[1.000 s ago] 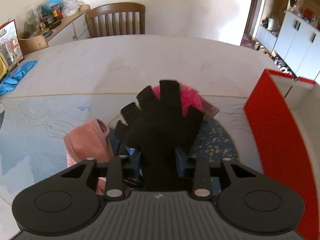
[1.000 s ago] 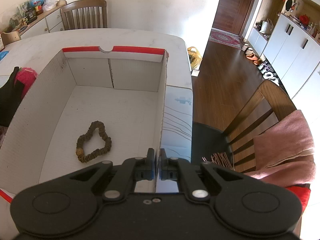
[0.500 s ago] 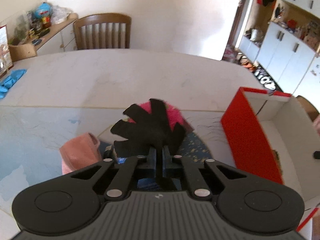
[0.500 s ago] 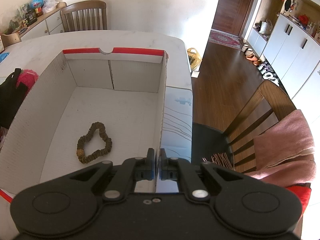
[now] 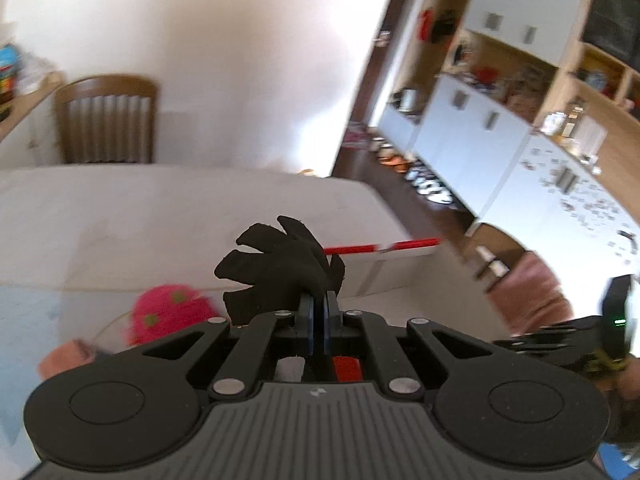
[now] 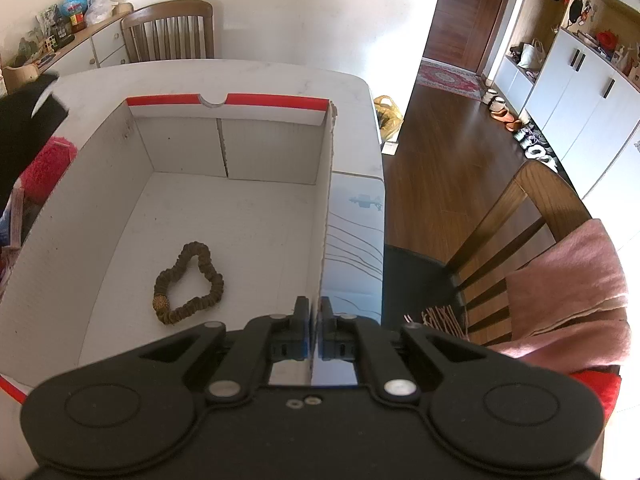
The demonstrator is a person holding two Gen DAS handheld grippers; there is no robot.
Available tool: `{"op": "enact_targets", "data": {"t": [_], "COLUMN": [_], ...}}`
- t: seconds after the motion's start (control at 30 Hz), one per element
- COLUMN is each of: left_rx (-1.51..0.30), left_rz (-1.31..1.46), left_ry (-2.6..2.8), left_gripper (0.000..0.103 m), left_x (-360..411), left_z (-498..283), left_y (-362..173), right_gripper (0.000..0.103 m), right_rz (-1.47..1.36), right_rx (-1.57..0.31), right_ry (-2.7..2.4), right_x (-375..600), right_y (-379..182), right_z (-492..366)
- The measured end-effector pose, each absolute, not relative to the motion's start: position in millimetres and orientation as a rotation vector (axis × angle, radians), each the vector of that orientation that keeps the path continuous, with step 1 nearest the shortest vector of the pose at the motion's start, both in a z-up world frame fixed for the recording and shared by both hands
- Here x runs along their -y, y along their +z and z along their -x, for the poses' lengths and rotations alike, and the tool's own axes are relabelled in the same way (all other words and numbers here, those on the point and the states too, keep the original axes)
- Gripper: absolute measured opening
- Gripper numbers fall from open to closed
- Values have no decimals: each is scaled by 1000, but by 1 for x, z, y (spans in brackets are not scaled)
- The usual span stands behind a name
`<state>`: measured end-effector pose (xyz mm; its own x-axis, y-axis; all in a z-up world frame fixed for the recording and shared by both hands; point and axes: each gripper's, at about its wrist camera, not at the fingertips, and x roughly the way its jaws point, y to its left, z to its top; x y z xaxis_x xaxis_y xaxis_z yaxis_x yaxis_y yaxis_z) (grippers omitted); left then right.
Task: Organize objects
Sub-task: 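Lift the black glove into the box and release it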
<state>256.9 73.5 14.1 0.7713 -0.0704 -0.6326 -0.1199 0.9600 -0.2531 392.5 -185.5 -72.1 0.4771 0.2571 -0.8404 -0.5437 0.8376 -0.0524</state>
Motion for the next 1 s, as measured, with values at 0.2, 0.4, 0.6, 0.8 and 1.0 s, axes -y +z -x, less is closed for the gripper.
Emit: {"op": "enact_targets", "data": {"t": [0.2,0.4,0.6,0.8,1.0], "left_rx": [-682,-726,-808,-875,-927], "left_rz": [248,187,142,121,144], "left_ry": [-100,-172,-226,-286,-323], "left_gripper": [3,3,3,3,3], "left_x": [-35,5,34,58,72], "left_z": [-280,-313,-338,-354,-366], "left_y": [25,15,-13,-41,-65], "right_gripper": [3,3,3,3,3], "right_rz": [339,334,328,332,334], "right_rx": [-956,-955,-956,-957,-958], "right_ry": [498,498,501,504,505], "right_x": [185,185,187,187,186], "right_y": [-72,-72,-70,-71,-71], "right_z": [-392,-392,-392,-392,-391]}}
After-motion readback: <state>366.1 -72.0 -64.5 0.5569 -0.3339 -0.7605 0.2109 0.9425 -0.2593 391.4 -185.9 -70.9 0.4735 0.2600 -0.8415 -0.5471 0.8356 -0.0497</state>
